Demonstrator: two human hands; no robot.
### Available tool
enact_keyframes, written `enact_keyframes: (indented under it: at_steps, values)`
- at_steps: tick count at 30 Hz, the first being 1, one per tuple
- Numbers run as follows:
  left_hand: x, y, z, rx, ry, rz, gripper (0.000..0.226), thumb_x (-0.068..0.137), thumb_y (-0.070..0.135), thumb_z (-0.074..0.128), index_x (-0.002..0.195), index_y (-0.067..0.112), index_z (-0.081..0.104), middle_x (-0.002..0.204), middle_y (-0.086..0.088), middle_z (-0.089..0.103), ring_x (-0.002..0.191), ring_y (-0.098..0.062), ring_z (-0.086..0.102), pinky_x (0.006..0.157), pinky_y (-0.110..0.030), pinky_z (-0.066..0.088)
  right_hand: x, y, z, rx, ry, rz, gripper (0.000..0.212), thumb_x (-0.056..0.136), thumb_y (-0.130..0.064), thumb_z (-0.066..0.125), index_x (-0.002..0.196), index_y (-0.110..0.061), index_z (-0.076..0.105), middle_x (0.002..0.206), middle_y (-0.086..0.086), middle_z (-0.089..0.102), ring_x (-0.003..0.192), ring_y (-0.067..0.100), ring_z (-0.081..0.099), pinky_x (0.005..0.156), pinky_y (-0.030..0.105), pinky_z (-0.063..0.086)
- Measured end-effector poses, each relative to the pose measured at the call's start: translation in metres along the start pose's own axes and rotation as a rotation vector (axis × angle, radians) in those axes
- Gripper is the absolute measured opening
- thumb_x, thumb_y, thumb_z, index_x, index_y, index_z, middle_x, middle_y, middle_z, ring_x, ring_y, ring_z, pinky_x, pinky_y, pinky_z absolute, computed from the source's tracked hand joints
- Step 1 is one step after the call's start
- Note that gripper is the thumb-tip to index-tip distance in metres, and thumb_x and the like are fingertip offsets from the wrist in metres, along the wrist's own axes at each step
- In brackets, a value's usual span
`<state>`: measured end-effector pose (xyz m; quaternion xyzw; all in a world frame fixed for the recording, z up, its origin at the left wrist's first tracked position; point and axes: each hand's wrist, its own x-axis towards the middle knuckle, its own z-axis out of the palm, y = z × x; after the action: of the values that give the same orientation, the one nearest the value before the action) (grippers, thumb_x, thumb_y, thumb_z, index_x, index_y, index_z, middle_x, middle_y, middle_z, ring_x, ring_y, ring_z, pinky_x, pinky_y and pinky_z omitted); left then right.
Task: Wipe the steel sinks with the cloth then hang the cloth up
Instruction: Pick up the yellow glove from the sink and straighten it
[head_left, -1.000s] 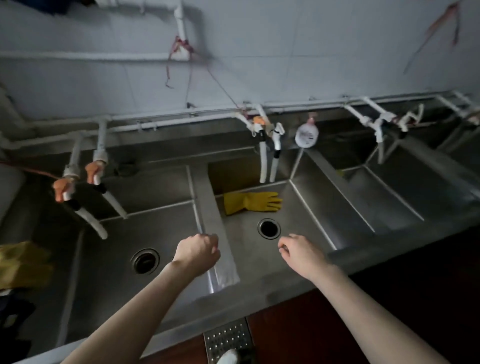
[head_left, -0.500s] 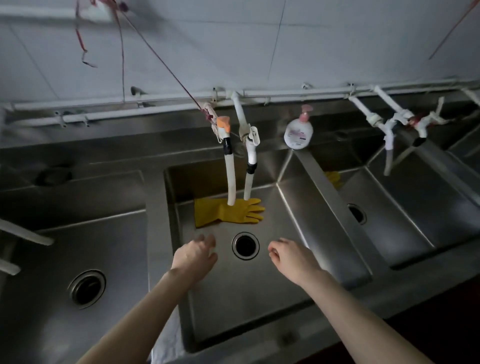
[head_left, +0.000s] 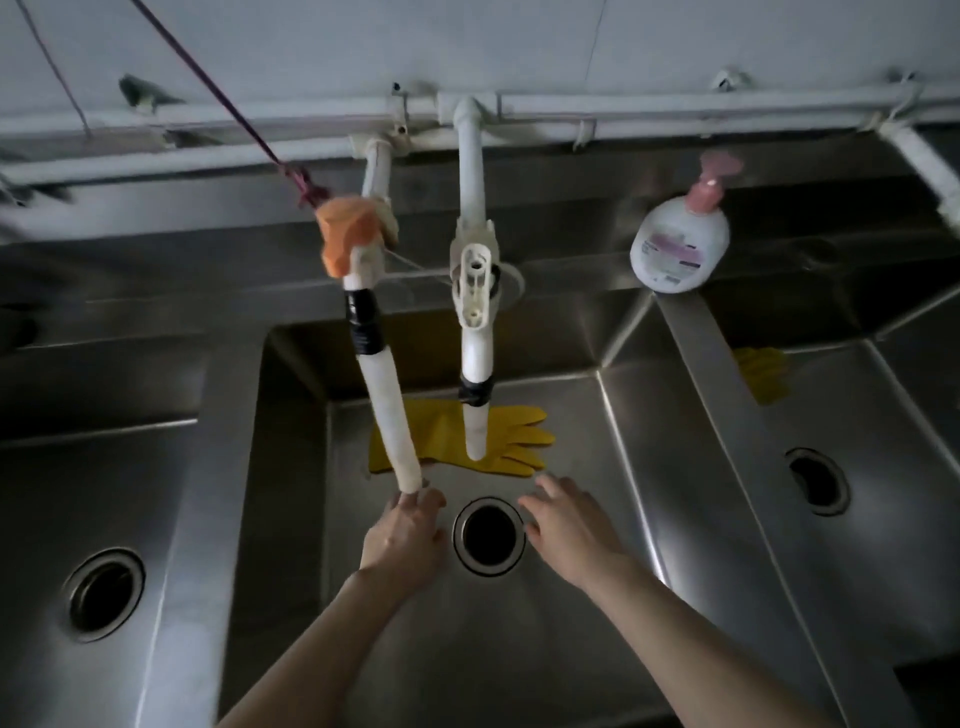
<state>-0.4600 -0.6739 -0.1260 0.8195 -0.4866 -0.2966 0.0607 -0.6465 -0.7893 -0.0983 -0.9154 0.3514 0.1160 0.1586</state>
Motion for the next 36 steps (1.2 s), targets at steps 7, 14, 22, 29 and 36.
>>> enact_keyframes:
  at_steps: [7,14,22,29,36]
  values:
    - [0.066,-0.019,0.041,0.319,0.042,-0.028,0.049,0.094,0.024,0.044,0.142,0.020,0.034,0.154,-0.008,0.021,0.138,-0.035,0.023,0.109,-0.047,0.033,0.080,0.028,0.062,-0.100,-0.130,-0.126,0.034,0.093,-0.031,0.049,0.125,-0.024,0.057,0.152,0.008,0.021,0.133,0.030,0.025,0.108,0.043,0.027]
    - [0.090,-0.033,0.063,0.351,0.069,-0.024,0.053,0.097,0.023,0.038,0.147,0.019,0.021,0.155,-0.006,0.023,0.140,-0.034,0.021,0.112,-0.047,0.024,0.110,0.041,0.096,-0.203,-0.199,-0.120,0.049,0.091,-0.031,0.050,0.138,-0.017,0.045,0.157,0.009,0.007,0.141,0.032,0.012,0.113,0.047,0.017]
    - [0.068,-0.029,0.065,0.352,0.150,-0.041,0.063,0.092,0.031,0.052,0.145,0.006,0.029,0.149,-0.011,0.033,0.134,-0.032,0.034,0.109,-0.045,0.031,0.091,0.045,0.090,-0.183,-0.073,-0.160,0.049,0.093,-0.020,0.043,0.142,-0.013,0.038,0.148,0.005,0.031,0.131,0.028,0.032,0.113,0.045,0.019]
    - [-0.044,-0.004,0.017,0.128,0.298,-0.060,0.061,0.076,0.022,0.069,0.131,0.015,0.045,0.138,0.000,0.041,0.115,-0.025,0.049,0.092,-0.040,0.048,0.005,0.023,0.053,-0.038,0.132,-0.350,0.046,0.062,-0.013,0.079,0.106,-0.008,0.068,0.112,0.009,0.065,0.092,0.028,0.064,0.084,0.040,0.055]
    - [-0.175,-0.002,-0.044,-0.003,0.573,-0.109,0.049,0.079,0.013,0.068,0.126,0.010,0.055,0.135,-0.001,0.047,0.109,-0.022,0.058,0.091,-0.032,0.051,-0.063,-0.054,-0.012,0.123,0.329,-0.586,0.024,0.068,-0.008,0.079,0.089,-0.011,0.067,0.090,0.004,0.063,0.080,0.024,0.061,0.063,0.033,0.050]
